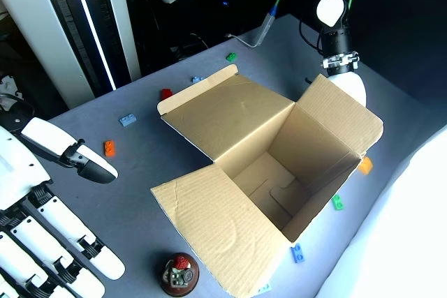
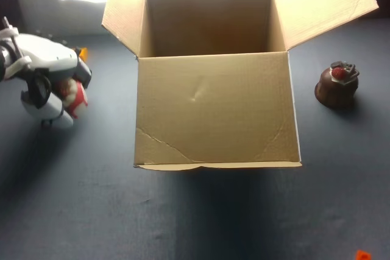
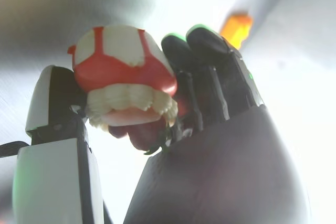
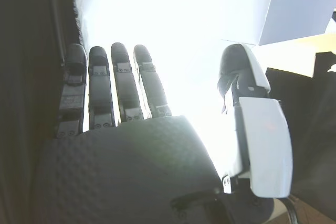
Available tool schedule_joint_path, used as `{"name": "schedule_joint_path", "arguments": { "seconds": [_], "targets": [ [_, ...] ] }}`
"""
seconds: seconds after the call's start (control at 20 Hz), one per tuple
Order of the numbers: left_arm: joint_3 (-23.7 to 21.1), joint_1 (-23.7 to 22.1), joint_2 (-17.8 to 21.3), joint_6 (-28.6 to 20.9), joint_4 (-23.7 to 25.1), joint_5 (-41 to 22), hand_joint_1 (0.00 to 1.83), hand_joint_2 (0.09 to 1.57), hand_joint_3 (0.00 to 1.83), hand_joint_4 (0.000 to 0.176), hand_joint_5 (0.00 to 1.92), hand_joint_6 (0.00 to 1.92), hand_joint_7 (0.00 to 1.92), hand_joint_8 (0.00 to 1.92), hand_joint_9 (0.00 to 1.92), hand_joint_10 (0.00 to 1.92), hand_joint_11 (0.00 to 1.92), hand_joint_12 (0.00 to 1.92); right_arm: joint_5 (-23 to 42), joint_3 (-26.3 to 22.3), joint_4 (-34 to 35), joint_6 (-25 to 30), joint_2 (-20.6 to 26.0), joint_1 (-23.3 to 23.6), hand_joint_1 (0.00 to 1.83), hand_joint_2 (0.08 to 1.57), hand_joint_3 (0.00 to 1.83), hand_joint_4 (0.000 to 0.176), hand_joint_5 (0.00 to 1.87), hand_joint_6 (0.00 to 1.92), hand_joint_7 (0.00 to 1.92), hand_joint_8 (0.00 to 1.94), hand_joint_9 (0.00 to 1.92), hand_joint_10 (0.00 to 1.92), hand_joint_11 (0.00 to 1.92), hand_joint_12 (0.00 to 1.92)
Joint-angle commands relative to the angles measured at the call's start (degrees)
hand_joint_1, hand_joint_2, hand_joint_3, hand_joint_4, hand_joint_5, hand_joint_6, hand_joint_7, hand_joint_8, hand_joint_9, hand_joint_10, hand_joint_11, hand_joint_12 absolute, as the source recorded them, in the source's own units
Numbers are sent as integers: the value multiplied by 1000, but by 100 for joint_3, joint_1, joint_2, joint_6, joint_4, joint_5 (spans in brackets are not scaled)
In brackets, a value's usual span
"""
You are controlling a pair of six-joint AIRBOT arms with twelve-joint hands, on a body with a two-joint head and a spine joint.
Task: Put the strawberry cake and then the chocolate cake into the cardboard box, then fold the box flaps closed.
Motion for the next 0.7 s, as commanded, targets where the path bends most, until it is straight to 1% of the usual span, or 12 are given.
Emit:
{"name": "schedule_joint_path", "arguments": {
  "seconds": [0.0, 0.05, 0.2, 0.35, 0.4, 0.5, 0.55, 0.6, 0.65],
  "targets": [
    [25, -65, 82, 24, 8, 343, 1102, 1317, 1, 0, 658, 1393, 594, 1709, 339, 1711, 245, 1921, 586, 20, -219, 16, 74, 38, 107, 1207, 1, 0, 126, 1, 133, 1, 124, 1, 0, 398],
    [10, -112, 99, 24, 7, 316, 1112, 1304, 0, 0, 674, 1366, 621, 1676, 365, 1692, 261, 1921, 587, 20, -219, 16, 74, 38, 126, 1205, 0, 0, 140, 6, 144, 5, 124, 1, 0, 387],
    [-36, -260, 154, 24, 2, 229, 1103, 1308, 2, 0, 651, 1399, 624, 1666, 374, 1641, 256, 1907, 588, 20, -219, 16, 74, 37, 111, 1212, 2, 0, 134, 0, 134, 0, 113, 0, 0, 330],
    [-47, -434, 228, 24, -44, 232, 1110, 1303, 0, 0, 663, 1370, 631, 1664, 394, 1607, 301, 1858, 592, 20, -219, 16, 74, 36, 113, 1207, 0, 0, 127, 0, 129, 0, 116, 1, 0, 349],
    [-47, -485, 252, 24, -66, 229, 1109, 1304, 0, 0, 664, 1373, 626, 1668, 392, 1617, 301, 1872, 593, 20, -219, 16, 74, 36, 97, 1208, 0, 0, 126, 0, 131, 1, 117, 1, 0, 346],
    [-42, -613, 312, 25, -79, 118, 1098, 1315, 0, 0, 655, 1402, 597, 1690, 360, 1636, 276, 1901, 597, 20, -219, 16, 74, 36, 93, 1204, 0, 0, 131, 1, 142, 2, 128, 4, 0, 389],
    [-47, -674, 349, 25, -78, 37, 1096, 1314, 0, 0, 650, 1409, 605, 1679, 364, 1628, 274, 1881, 603, 20, -219, 16, 75, 36, 105, 1205, 0, 0, 129, 0, 138, 0, 127, 3, 0, 390],
    [-61, -735, 383, 25, -78, -6, 1112, 1296, 0, 0, 677, 1360, 636, 1645, 395, 1599, 290, 1845, 606, 19, -219, 16, 75, 36, 132, 1198, 0, 0, 146, 5, 147, 2, 143, 7, 0, 426],
    [-87, -799, 421, 25, -78, -6, 1116, 1292, 0, 0, 674, 1355, 654, 1626, 412, 1576, 288, 1843, 611, 19, -219, 16, 75, 36, 153, 1190, 0, 0, 175, 11, 168, 6, 168, 12, 0, 482]
  ]
}}
